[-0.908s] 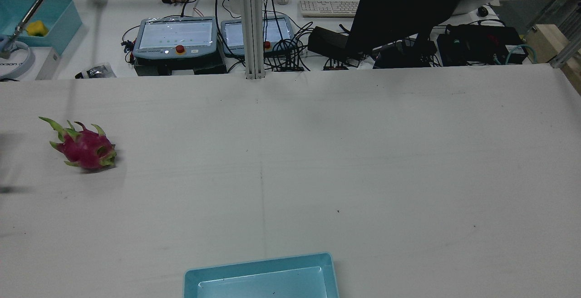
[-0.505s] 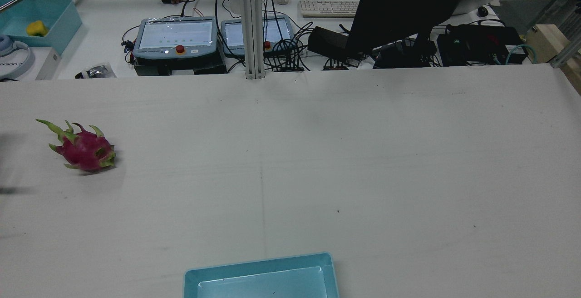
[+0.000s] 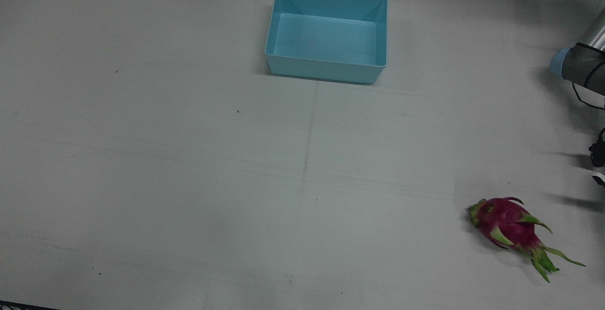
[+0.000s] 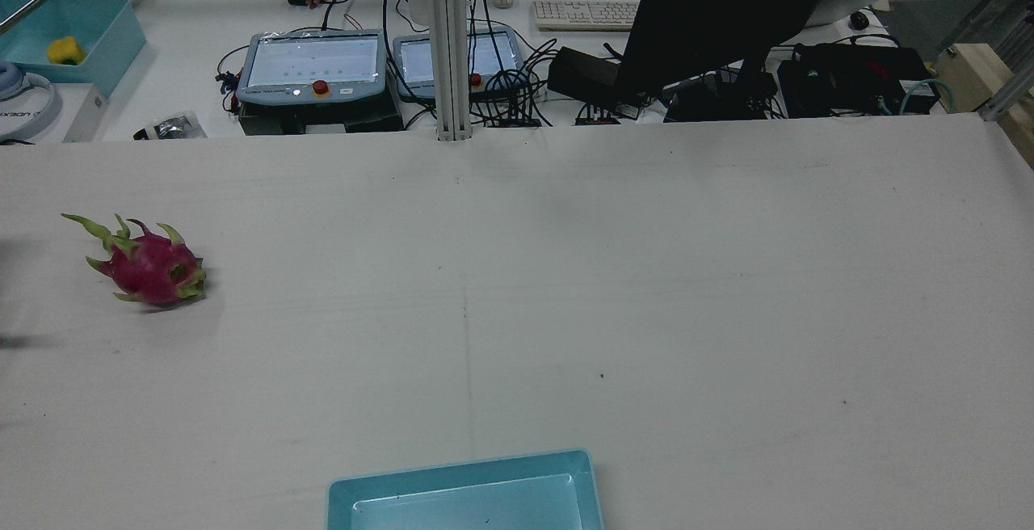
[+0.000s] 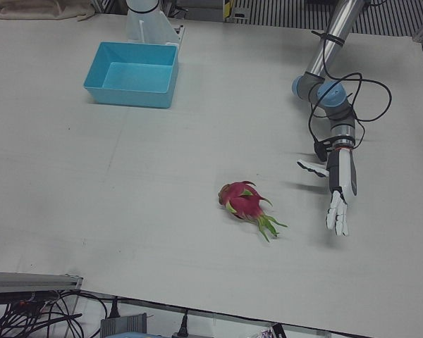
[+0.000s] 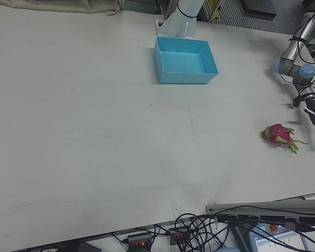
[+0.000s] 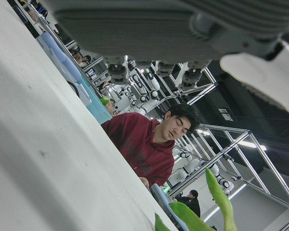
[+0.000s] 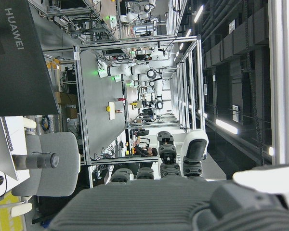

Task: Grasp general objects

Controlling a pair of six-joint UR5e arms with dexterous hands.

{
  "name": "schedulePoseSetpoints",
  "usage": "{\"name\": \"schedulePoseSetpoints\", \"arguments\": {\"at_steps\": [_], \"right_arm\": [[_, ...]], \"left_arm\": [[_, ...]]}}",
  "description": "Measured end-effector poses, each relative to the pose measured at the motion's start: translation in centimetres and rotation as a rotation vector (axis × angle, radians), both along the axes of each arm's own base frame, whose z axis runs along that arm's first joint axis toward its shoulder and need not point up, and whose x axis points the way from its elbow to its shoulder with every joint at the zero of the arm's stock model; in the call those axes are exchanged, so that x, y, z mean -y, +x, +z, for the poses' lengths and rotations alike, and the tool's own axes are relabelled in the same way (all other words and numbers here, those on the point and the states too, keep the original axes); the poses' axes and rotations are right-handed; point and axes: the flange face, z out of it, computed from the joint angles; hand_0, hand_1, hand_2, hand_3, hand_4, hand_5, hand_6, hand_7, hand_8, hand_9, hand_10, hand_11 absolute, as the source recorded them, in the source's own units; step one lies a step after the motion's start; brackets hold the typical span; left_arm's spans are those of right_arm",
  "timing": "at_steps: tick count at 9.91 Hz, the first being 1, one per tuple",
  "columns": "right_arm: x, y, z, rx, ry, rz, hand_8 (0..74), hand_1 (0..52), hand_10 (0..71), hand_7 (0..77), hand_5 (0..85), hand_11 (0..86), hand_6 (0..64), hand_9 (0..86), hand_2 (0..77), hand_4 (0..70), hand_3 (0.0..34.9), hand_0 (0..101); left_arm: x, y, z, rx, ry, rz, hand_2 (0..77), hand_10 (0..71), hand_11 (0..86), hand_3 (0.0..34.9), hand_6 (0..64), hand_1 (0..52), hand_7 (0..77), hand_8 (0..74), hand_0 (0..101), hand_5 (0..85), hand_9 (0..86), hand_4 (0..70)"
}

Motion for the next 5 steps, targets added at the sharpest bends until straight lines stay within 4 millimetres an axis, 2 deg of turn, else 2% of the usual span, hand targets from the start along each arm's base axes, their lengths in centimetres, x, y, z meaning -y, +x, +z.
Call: {"name": "schedulePoseSetpoints", "arguments": {"at_steps": [5], "right_arm": [[0.0,0.0,0.0,0.0,0.0,0.0,0.0,6.0,0.0,0.0,74.2,1.1,0.0,1.1,1.6,0.0,0.0,0]], "left_arm": [[-0.28,-0.18,0.5,0.007,-0.006,0.002,1.6,14.7,1.6,0.0,0.5,0.0,6.5,1.1,38,2.2,1.1,5.4]]}}
